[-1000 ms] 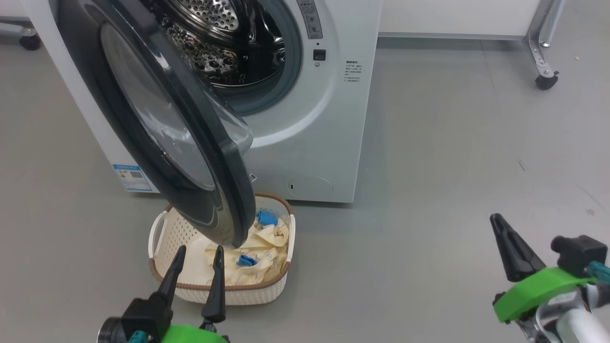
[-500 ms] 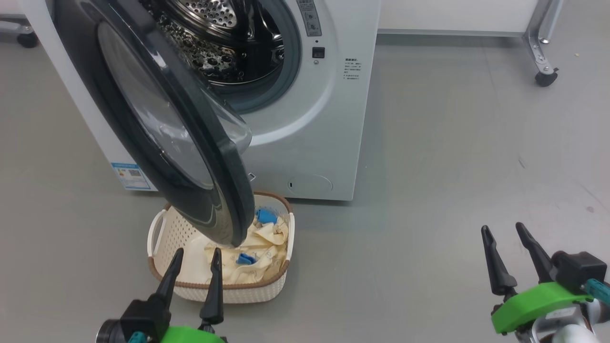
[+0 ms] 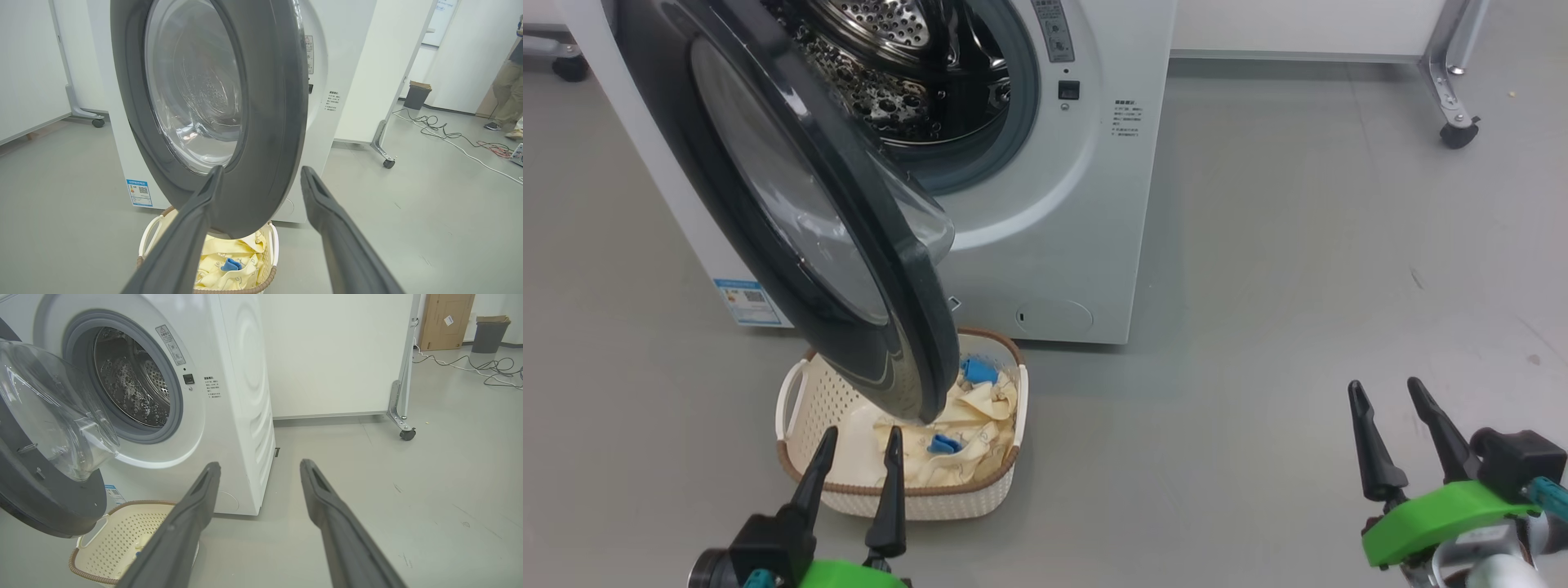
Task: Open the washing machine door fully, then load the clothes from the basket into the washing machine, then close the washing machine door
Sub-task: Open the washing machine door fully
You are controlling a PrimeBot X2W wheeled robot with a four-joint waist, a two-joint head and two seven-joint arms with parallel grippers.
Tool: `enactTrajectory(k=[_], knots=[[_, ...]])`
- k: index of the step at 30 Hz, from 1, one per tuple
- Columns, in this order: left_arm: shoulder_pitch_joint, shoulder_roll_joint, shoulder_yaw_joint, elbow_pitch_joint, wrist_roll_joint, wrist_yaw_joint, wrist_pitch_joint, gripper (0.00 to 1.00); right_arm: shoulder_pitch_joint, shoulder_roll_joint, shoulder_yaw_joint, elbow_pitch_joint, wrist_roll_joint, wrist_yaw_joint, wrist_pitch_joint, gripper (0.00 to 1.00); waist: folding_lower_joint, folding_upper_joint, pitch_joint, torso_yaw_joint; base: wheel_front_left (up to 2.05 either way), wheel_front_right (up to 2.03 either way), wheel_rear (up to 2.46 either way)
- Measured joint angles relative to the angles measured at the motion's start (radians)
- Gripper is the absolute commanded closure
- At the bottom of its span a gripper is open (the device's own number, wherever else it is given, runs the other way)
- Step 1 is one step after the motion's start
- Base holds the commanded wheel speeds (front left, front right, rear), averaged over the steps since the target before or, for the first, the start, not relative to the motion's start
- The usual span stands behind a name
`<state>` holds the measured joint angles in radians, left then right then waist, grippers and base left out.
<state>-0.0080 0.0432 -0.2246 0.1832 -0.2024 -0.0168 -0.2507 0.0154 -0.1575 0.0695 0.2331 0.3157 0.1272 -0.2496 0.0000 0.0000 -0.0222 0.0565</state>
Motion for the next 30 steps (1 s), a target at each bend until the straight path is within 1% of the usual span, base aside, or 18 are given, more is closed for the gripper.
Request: enactTrajectory(k=[23, 30], knots=[[0.0, 0.0, -0.007, 0.003, 0.0, 0.0, 0.0, 0.0, 0.0, -0.002, 0.0, -0.009, -0.004, 0.0, 0.0, 0.0, 0.0, 0.0, 0.013, 0.007, 0.0, 0.0, 0.0], [0.0, 0.0, -0.007, 0.003, 0.0, 0.009, 0.0, 0.0, 0.0, -0.002, 0.0, -0.011, -0.009, 0.0, 0.0, 0.0, 0.0, 0.0, 0.022, 0.007, 0.0, 0.0, 0.0]])
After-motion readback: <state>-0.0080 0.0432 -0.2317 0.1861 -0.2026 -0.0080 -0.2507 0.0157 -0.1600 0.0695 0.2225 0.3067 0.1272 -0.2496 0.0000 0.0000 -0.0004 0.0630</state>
